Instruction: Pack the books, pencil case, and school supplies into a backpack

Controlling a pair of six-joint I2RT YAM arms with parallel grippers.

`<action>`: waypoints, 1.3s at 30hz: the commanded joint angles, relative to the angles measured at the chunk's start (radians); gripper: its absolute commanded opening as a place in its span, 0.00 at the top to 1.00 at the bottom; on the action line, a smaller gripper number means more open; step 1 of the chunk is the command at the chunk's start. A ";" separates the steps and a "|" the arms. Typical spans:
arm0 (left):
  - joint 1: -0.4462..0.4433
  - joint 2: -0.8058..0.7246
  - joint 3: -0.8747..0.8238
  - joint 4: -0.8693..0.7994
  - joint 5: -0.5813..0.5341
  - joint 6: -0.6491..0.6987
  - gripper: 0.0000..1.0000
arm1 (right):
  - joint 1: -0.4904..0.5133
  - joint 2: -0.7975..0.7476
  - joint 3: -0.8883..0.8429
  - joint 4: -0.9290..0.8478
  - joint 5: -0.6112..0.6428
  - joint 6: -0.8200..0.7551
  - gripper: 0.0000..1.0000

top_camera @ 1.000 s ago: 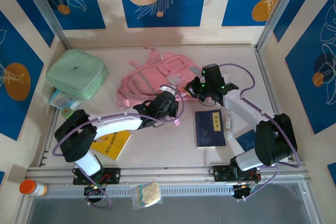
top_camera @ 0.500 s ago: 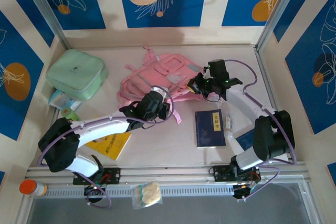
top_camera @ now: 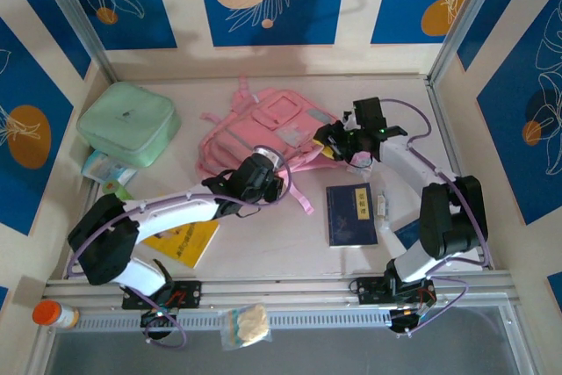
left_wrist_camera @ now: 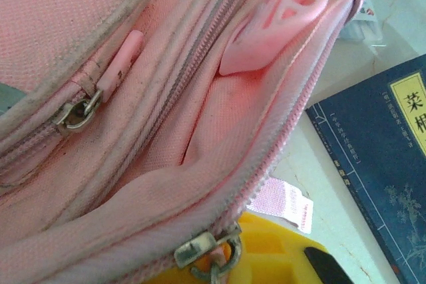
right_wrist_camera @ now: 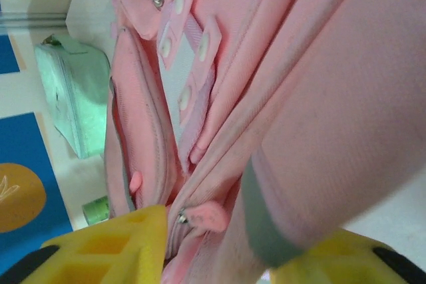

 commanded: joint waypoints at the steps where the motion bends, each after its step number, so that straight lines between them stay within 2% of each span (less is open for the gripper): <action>1: 0.010 0.024 0.047 0.055 0.028 -0.028 1.00 | 0.012 -0.099 -0.070 0.010 -0.060 0.051 0.46; 4: 0.010 0.050 0.065 0.063 0.055 -0.031 1.00 | 0.061 -0.152 -0.145 0.060 -0.073 0.135 0.38; 7: 0.010 0.063 0.070 0.069 0.059 -0.032 1.00 | 0.119 -0.153 -0.193 0.118 -0.042 0.223 0.33; 12: 0.008 0.059 0.063 0.095 0.076 -0.037 1.00 | 0.168 -0.077 -0.198 0.243 -0.006 0.326 0.34; 17: 0.006 0.054 0.056 0.110 0.106 -0.036 1.00 | 0.176 -0.016 -0.146 0.228 0.075 0.279 0.46; 27: 0.006 0.040 0.051 0.068 0.113 -0.022 1.00 | 0.131 0.046 -0.113 0.203 0.089 0.181 0.89; 30: 0.006 0.008 0.035 0.010 0.084 -0.016 1.00 | 0.093 0.047 -0.080 0.154 0.081 0.113 0.98; 34: 0.008 -0.048 0.003 -0.113 0.018 0.009 1.00 | 0.046 0.061 -0.016 0.100 0.084 -0.014 1.00; 39: 0.011 -0.137 -0.090 -0.166 0.000 -0.015 1.00 | -0.032 0.146 0.108 0.036 0.050 -0.108 1.00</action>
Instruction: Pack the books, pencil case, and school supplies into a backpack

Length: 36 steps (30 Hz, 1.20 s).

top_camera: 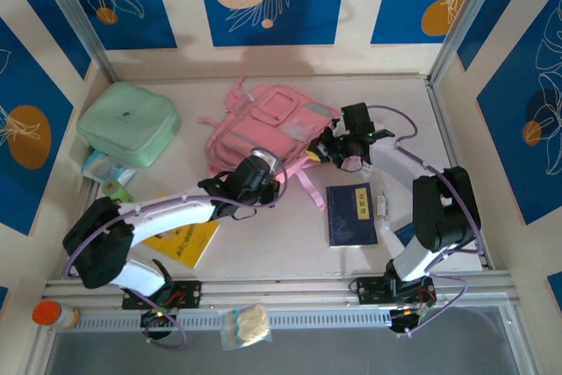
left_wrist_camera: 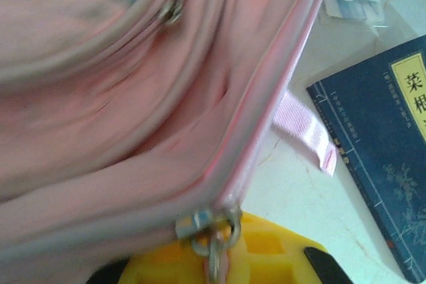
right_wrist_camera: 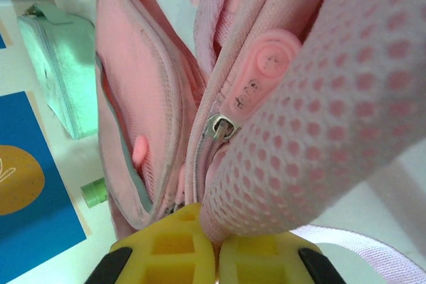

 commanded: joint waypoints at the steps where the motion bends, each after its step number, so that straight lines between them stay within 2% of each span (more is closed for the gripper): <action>1: 0.007 -0.086 -0.062 -0.112 -0.022 -0.001 1.00 | -0.081 0.064 0.107 -0.023 0.087 -0.136 1.00; 4: 0.007 -0.106 -0.082 -0.131 -0.034 -0.014 1.00 | -0.090 0.104 0.179 -0.072 0.081 -0.175 1.00; 8: 0.007 -0.098 -0.064 -0.111 -0.011 -0.007 1.00 | -0.063 0.070 0.169 -0.066 0.025 -0.168 0.98; 9: 0.007 -0.090 -0.058 -0.096 -0.003 -0.002 1.00 | -0.050 0.055 0.159 -0.064 0.022 -0.170 0.95; 12: 0.009 -0.063 -0.023 -0.089 -0.017 0.001 1.00 | -0.032 0.000 0.127 -0.113 0.031 -0.152 0.67; 14: 0.008 -0.054 -0.007 -0.081 -0.017 0.001 1.00 | -0.033 -0.049 0.071 -0.107 0.017 -0.113 0.56; 18: 0.007 -0.036 0.009 -0.065 -0.014 -0.005 1.00 | 0.015 -0.152 -0.053 -0.063 -0.013 0.005 0.41; 22: 0.007 -0.032 0.003 -0.036 -0.009 -0.012 1.00 | 0.110 -0.191 -0.144 0.007 -0.006 0.145 0.37; 26: 0.008 -0.036 0.008 -0.042 -0.001 -0.012 1.00 | 0.194 -0.205 -0.195 0.059 0.073 0.272 0.35; 31: 0.007 -0.036 0.015 -0.032 0.027 -0.008 1.00 | 0.242 -0.149 -0.204 0.146 0.143 0.342 0.34; 36: 0.007 -0.043 0.027 -0.043 0.036 -0.006 1.00 | 0.276 -0.019 -0.074 0.097 0.188 0.291 0.44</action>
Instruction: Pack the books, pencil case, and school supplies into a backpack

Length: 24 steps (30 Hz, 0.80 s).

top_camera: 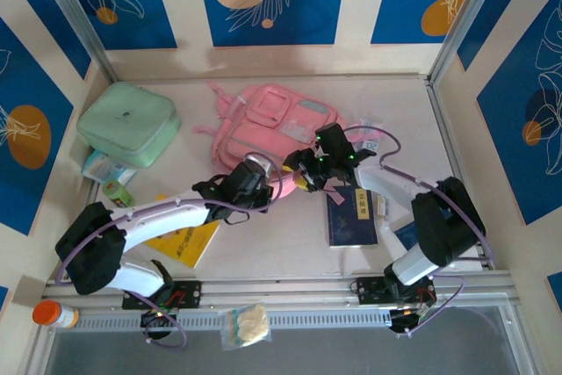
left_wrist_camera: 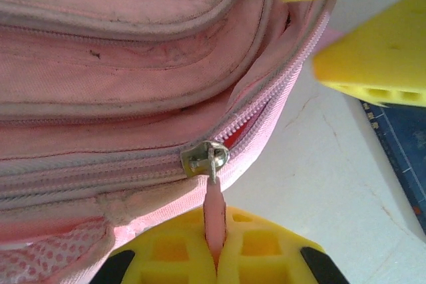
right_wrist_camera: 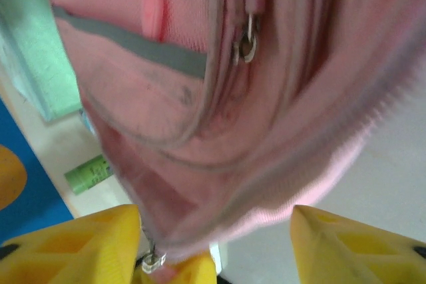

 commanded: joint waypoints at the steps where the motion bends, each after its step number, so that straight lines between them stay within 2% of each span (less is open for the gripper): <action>1: 0.003 -0.016 0.044 0.028 0.027 -0.002 1.00 | 0.027 0.080 0.087 0.008 0.036 -0.009 0.49; 6: 0.003 -0.067 0.036 -0.012 0.012 0.003 1.00 | 0.069 0.160 0.221 -0.110 0.092 -0.135 0.79; 9: 0.001 -0.113 0.012 -0.047 0.020 -0.019 1.00 | 0.061 0.155 0.243 -0.152 0.106 -0.227 0.92; 11: 0.001 -0.145 -0.022 -0.059 0.035 -0.051 1.00 | 0.047 0.143 0.253 -0.184 0.111 -0.315 0.96; 14: 0.001 -0.183 -0.070 -0.068 0.055 -0.081 1.00 | 0.008 0.118 0.272 -0.263 0.160 -0.445 1.00; 16: 0.001 -0.196 -0.100 -0.070 0.055 -0.083 1.00 | -0.063 0.101 0.259 -0.253 0.096 -0.492 1.00; 18: 0.003 -0.206 -0.119 -0.112 0.000 -0.093 1.00 | -0.139 0.101 0.262 -0.236 -0.008 -0.525 1.00; 20: 0.011 -0.216 -0.138 -0.137 -0.050 -0.097 1.00 | -0.182 0.109 0.300 -0.282 -0.010 -0.565 1.00; 22: 0.032 -0.229 -0.166 -0.105 -0.033 -0.082 1.00 | -0.211 0.130 0.339 -0.326 0.004 -0.602 1.00; 24: 0.065 -0.220 -0.176 -0.072 0.023 -0.071 1.00 | -0.226 0.146 0.356 -0.329 -0.041 -0.610 1.00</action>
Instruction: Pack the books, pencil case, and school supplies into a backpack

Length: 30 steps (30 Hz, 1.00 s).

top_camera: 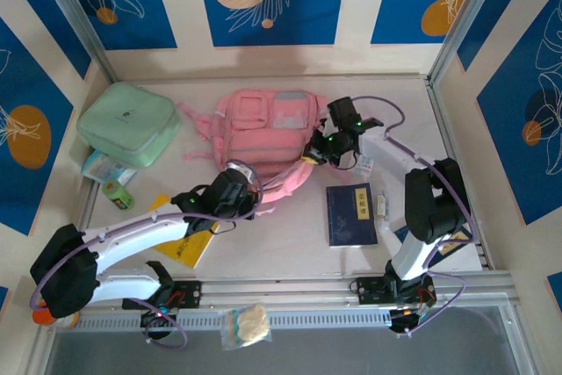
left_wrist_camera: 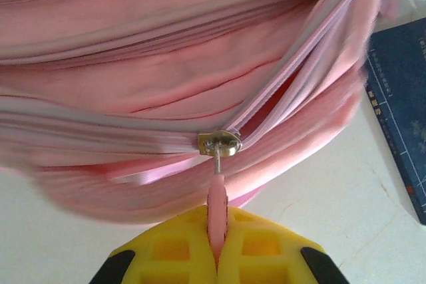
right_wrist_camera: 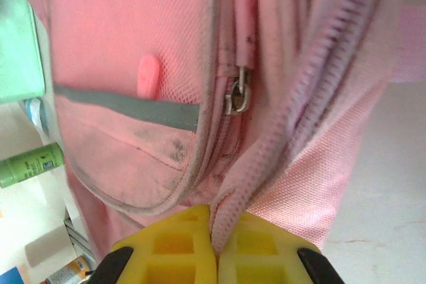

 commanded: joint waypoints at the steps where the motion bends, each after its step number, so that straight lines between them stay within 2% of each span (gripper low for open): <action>1: 0.043 -0.016 -0.024 -0.033 0.037 0.010 1.00 | -0.036 0.013 0.070 0.009 -0.018 -0.098 1.00; 4: 0.051 0.012 0.008 -0.031 0.026 0.024 1.00 | -0.024 0.009 0.074 -0.012 -0.019 -0.098 0.99; 9: 0.052 0.039 0.050 0.015 0.050 0.024 1.00 | -0.011 -0.069 -0.005 -0.039 -0.040 -0.051 0.59; 12: 0.053 0.058 0.059 0.051 0.068 0.017 1.00 | 0.003 -0.138 -0.119 0.023 -0.114 0.057 0.47; 15: 0.051 0.075 0.062 0.080 0.090 0.011 1.00 | 0.065 -0.200 -0.223 0.140 -0.208 0.187 0.43; 16: 0.051 0.079 0.062 0.084 0.095 0.012 1.00 | 0.089 -0.217 -0.245 0.152 -0.202 0.226 0.42; 19: 0.051 0.087 0.064 0.085 0.099 0.009 1.00 | 0.173 -0.252 -0.319 0.229 -0.113 0.376 0.36; 23: 0.050 0.099 0.065 0.109 0.110 0.004 1.00 | 0.243 -0.182 -0.316 0.309 -0.041 0.537 0.35; 26: 0.049 0.106 0.067 0.119 0.122 0.000 1.00 | 0.277 -0.120 -0.291 0.340 0.041 0.582 0.35; 30: 0.044 0.105 0.066 0.121 0.130 0.009 1.00 | 0.290 -0.023 -0.196 0.298 0.075 0.516 0.46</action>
